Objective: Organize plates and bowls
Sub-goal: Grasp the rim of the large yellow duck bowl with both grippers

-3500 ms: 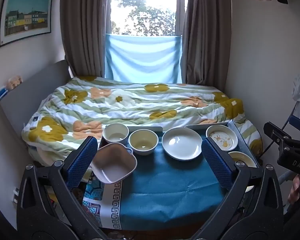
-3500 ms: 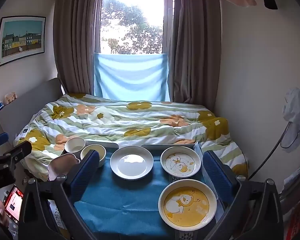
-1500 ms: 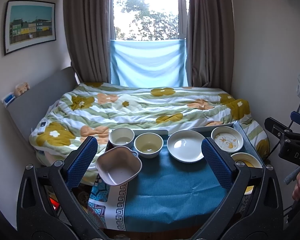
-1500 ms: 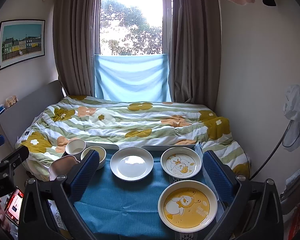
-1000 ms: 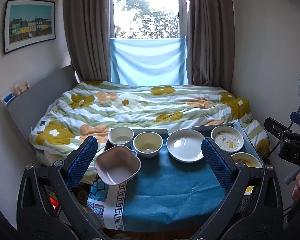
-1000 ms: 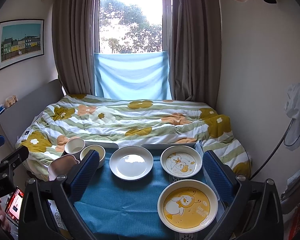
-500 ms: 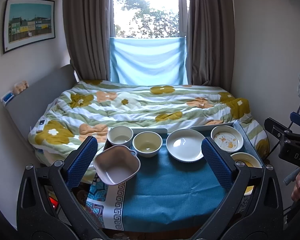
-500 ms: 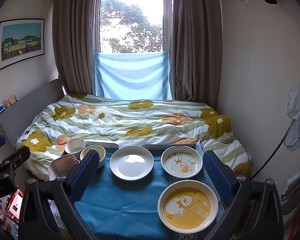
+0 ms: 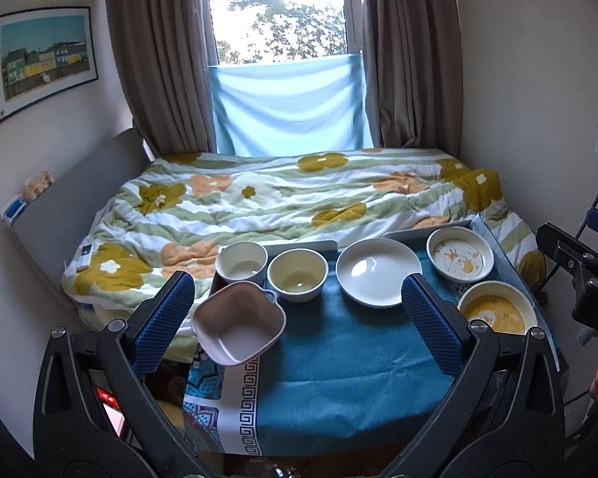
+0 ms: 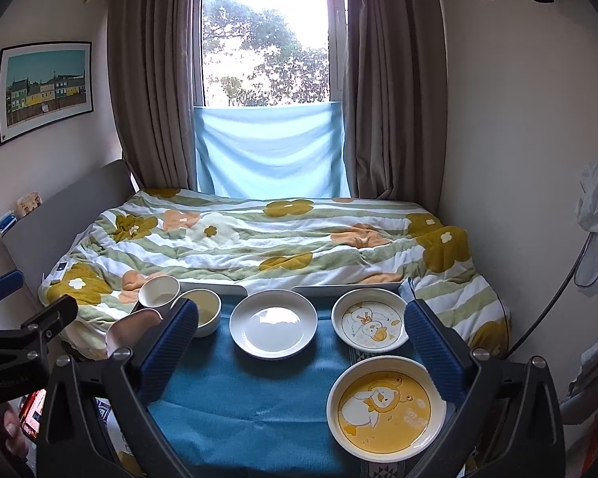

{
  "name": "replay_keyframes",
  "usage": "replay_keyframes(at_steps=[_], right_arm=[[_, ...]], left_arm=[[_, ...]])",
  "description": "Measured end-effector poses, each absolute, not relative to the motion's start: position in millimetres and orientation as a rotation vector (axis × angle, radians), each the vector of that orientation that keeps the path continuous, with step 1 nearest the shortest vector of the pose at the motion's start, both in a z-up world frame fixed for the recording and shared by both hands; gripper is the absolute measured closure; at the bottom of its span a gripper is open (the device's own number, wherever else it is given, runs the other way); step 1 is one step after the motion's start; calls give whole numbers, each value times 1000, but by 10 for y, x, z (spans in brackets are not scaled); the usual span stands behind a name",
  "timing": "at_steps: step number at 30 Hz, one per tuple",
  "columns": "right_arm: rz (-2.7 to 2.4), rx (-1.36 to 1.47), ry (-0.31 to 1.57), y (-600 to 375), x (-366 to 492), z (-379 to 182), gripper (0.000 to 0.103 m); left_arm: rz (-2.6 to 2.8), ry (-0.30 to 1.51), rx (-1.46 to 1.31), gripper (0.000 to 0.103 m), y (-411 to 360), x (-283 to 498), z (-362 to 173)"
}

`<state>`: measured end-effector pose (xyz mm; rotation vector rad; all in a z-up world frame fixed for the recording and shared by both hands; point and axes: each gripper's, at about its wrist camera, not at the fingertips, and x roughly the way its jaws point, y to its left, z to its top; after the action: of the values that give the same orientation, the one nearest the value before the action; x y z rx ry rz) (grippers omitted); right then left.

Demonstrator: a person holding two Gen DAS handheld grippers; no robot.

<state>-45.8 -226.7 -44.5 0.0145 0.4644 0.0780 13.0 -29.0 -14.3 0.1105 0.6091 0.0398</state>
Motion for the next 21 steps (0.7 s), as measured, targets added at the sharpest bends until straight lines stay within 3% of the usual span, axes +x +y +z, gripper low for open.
replay_keyframes(at_steps=[19, 21], right_arm=[[-134, 346, 819, -4055, -260, -2125, 1], [-113, 373, 852, -4205, -181, -2312, 8]], left_arm=[[-399, 1001, 246, 0, -1944, 1322, -1857], [-442, 1072, 239, 0, -2111, 1490, -2117]])
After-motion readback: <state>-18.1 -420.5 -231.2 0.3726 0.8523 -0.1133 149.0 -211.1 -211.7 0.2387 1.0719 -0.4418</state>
